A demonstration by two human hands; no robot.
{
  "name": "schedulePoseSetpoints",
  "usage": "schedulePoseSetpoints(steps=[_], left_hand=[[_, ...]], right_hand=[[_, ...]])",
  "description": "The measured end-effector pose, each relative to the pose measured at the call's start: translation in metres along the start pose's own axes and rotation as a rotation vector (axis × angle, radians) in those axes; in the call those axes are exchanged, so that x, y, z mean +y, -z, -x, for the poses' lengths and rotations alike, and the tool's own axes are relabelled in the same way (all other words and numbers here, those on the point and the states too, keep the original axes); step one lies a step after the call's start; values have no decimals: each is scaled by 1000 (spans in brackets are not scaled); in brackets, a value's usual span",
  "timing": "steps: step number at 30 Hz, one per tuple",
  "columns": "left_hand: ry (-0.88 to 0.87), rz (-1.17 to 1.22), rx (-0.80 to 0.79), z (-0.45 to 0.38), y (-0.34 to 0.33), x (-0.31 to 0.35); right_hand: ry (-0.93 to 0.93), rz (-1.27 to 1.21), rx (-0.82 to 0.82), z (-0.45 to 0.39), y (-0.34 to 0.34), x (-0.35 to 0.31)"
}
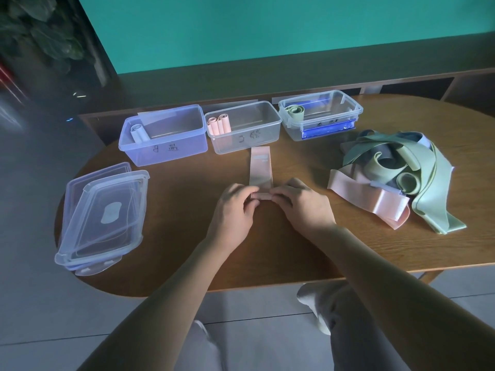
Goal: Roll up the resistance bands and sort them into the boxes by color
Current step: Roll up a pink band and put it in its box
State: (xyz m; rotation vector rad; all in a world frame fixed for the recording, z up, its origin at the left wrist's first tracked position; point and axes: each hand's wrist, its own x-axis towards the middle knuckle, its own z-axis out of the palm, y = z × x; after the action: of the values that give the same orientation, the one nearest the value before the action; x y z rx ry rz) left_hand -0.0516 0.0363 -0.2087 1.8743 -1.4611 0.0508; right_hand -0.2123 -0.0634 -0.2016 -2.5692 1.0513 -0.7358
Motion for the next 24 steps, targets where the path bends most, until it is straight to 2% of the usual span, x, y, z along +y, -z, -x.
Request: schedulePoseSetpoints(steps=[10, 15, 24], left_hand=[[68, -3, 30, -9, -7, -3], [34, -29, 32, -14, -7, -5], [-8, -62, 52, -16, -6, -7]], right_hand=[[24, 64, 40, -1, -3, -1], [105, 45, 25, -2, -2, -2], [59, -2, 47, -16, -8, 3]])
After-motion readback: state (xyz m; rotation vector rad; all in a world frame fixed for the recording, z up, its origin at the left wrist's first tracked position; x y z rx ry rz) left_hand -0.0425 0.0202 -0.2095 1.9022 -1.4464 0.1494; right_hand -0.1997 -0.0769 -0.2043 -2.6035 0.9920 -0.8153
